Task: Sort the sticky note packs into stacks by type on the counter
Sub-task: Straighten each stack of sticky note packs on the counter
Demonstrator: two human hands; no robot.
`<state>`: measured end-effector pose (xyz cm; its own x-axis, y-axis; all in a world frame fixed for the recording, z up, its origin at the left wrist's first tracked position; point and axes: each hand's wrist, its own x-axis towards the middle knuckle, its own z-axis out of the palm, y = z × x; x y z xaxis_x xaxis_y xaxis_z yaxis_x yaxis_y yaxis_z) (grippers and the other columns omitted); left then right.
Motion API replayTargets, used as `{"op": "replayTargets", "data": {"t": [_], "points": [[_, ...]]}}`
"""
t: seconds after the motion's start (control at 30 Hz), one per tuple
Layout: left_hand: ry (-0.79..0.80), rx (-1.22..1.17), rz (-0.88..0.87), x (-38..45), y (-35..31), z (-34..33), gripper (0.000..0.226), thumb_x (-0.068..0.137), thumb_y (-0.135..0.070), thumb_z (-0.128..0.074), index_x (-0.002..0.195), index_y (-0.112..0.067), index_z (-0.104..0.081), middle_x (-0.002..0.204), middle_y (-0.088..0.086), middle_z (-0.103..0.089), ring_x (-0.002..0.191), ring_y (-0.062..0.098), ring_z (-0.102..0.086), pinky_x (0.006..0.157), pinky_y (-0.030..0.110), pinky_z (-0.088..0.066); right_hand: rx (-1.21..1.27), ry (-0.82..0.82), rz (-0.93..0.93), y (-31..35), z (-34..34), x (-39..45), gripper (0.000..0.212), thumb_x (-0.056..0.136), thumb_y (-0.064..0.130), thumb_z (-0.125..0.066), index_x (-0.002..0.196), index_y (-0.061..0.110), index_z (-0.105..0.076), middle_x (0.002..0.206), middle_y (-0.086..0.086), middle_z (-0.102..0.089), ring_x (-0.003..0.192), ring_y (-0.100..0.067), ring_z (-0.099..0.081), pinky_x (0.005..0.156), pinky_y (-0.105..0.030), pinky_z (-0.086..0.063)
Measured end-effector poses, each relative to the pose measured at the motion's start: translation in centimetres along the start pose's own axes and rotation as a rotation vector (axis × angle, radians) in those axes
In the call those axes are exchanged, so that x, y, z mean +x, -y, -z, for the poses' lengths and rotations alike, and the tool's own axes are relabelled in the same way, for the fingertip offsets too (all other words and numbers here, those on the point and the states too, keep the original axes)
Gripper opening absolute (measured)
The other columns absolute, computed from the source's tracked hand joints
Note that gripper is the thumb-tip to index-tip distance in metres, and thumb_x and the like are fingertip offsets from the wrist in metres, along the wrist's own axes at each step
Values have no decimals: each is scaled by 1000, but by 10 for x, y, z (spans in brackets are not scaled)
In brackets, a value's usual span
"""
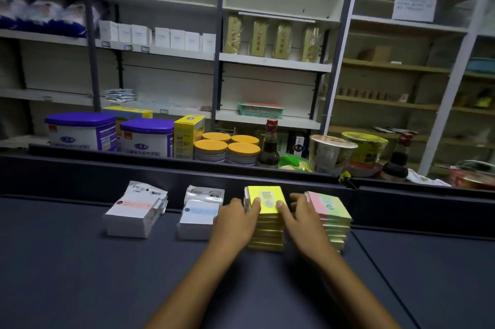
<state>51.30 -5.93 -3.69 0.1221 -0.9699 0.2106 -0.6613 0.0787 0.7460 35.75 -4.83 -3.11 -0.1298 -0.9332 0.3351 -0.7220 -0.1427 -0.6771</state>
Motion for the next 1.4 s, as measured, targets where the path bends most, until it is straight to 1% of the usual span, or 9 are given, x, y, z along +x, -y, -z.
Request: {"op": "replayTargets", "data": {"t": [0.2,0.37,0.53,0.63,0.77,0.83,1.03,1.23,1.4], "points": [[90,-213,99,3,14,-9,70,78,-77,-42,84,-13,-70,87,7,-72,85,24,-69,83,41,-58,39,126,-91,-12,-7,3,70,96,62,-42,138,6,-44,129,-12,-61,117,-26,-59,96,-35,-47],[79,-358,130,1,14,-11,50,89,-62,-54,74,-16,-68,85,12,-73,85,26,-72,85,46,-58,145,145,-127,-18,-12,3,91,70,88,-35,115,11,-56,104,-9,-68,96,-26,-67,86,-49,-57],[88,-495,150,5,23,-12,73,61,-73,-62,107,-17,-68,102,7,-73,93,24,-71,82,43,-60,269,91,-101,-18,-16,1,81,80,73,-52,133,12,-56,117,-4,-67,106,-20,-64,92,-47,-55],[87,-577,83,6,23,-9,67,60,-53,-67,117,-17,-65,110,2,-73,100,18,-69,88,39,-57,444,117,-103,-17,-16,1,93,65,61,-70,141,11,-48,112,-1,-67,101,-16,-68,90,-47,-57],[149,-609,-73,-7,22,-5,57,55,-24,-66,111,-19,-60,116,10,-64,98,13,-65,81,22,-53,450,231,17,-18,-16,-7,87,72,16,-82,146,5,-37,121,0,-55,100,4,-60,78,-9,-51],[177,-507,-110,-6,30,-7,80,51,-24,-65,129,-23,-48,132,5,-45,116,13,-55,94,21,-46,419,278,67,-22,-15,-8,102,61,24,-78,150,10,-31,134,-7,-42,103,14,-53,80,-3,-46],[284,-501,-115,-8,36,-6,101,51,-26,-69,144,-24,-31,137,-2,-42,118,4,-53,86,14,-50,346,344,93,-33,-21,-5,105,54,32,-70,145,48,-19,141,3,-36,127,-9,-49,109,-36,-46],[323,-618,-56,-2,34,-10,77,67,-28,-65,140,-24,-45,127,-6,-64,116,6,-61,96,24,-49,540,387,19,-35,-28,1,110,48,38,-73,149,25,-32,140,-5,-49,115,-6,-61,86,-21,-54],[282,-591,-54,-2,30,-12,68,67,-25,-59,134,-22,-50,119,-4,-68,109,8,-64,87,18,-50,538,374,21,-34,-31,0,101,50,31,-77,143,23,-38,137,-8,-50,112,-12,-64,84,-25,-57]]}}
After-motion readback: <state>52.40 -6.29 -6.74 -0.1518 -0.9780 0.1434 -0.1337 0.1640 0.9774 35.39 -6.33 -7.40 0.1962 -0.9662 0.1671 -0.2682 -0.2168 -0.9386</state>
